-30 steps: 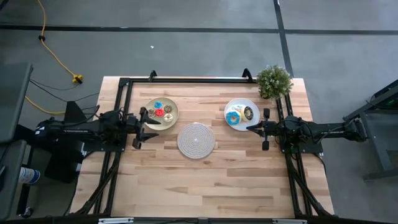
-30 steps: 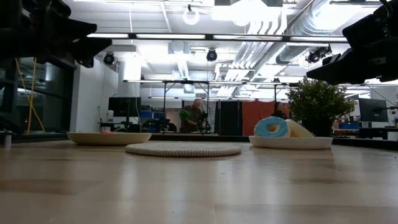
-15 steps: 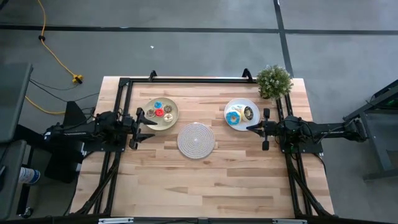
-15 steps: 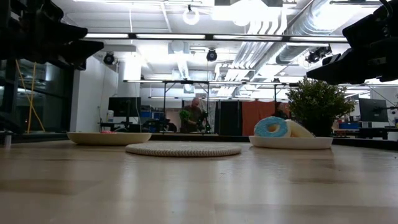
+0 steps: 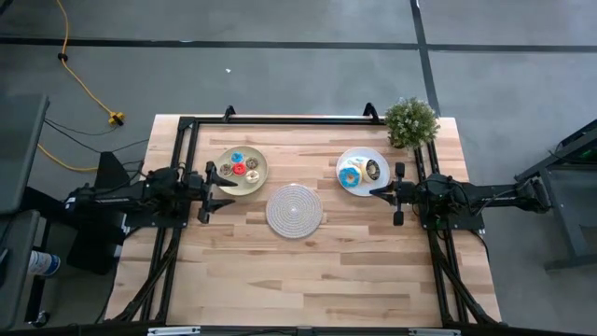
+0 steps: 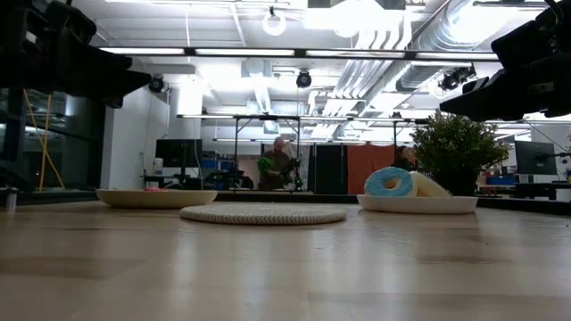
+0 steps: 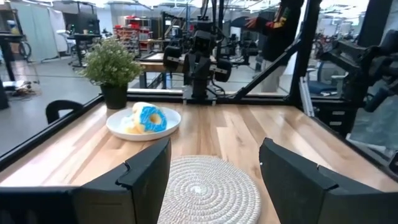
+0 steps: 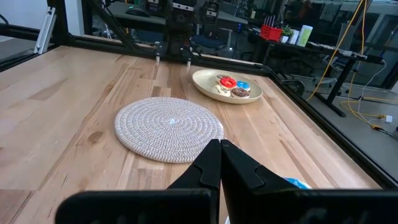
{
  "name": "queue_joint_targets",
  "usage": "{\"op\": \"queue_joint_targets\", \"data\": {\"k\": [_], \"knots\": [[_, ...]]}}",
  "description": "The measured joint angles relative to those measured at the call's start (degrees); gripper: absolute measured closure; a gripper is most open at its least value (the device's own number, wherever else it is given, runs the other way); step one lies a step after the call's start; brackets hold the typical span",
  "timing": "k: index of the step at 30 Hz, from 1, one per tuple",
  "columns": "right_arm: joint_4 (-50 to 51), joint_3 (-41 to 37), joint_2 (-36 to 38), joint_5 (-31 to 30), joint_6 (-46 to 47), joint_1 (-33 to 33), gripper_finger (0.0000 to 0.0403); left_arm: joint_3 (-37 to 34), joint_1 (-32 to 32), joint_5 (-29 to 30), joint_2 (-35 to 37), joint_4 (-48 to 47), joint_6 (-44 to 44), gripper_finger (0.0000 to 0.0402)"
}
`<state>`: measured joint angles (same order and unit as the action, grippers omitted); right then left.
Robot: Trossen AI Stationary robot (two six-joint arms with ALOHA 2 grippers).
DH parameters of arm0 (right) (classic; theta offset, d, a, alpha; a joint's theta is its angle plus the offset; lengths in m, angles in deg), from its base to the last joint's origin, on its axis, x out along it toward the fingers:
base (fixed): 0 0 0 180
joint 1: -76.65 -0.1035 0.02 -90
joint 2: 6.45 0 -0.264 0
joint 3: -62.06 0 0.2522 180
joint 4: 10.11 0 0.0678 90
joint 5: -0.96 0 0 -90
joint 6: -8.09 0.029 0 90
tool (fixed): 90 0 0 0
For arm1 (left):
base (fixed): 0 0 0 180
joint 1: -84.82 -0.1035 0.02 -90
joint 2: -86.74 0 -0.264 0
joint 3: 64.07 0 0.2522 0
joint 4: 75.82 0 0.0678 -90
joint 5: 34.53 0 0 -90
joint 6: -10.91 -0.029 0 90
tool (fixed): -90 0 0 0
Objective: Pick & Place donuts
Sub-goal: Adjust the large black donut on the white plate
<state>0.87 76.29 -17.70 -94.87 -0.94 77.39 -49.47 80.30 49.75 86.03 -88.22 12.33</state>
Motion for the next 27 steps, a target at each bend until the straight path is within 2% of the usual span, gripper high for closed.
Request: {"op": "queue_joint_targets", "data": {"k": [10, 13, 17, 23, 25, 27], "knots": [[0.00, 0.00, 0.02, 0.00, -0.01, -0.01, 0.0402, 0.00, 0.02, 1.64, -0.27, -0.41, -1.61, 0.0165], [0.00, 0.00, 0.01, 0.00, -0.01, 0.00, 0.0402, 0.02, 0.02, 2.94, -0.24, -0.45, -1.61, 0.0177], [0.00, 0.00, 0.00, 0.00, -0.01, 0.00, 0.0402, 1.02, 0.02, 3.39, -0.27, -1.22, -2.12, 0.0237], [0.00, 0.00, 0.01, 0.00, 0.00, 0.00, 0.0402, 1.66, 0.02, 3.46, -0.27, -3.59, -2.43, 0.0375], [0.00, 0.00, 0.00, 0.00, -0.01, -0.01, 0.0402, 1.88, 0.02, 4.09, -0.27, -4.97, -1.98, 0.0392], [0.00, 0.00, 0.00, 0.00, -0.01, -0.01, 0.0402, 1.92, 0.02, 5.35, -0.27, -5.36, 0.21, 0.0387]]}}
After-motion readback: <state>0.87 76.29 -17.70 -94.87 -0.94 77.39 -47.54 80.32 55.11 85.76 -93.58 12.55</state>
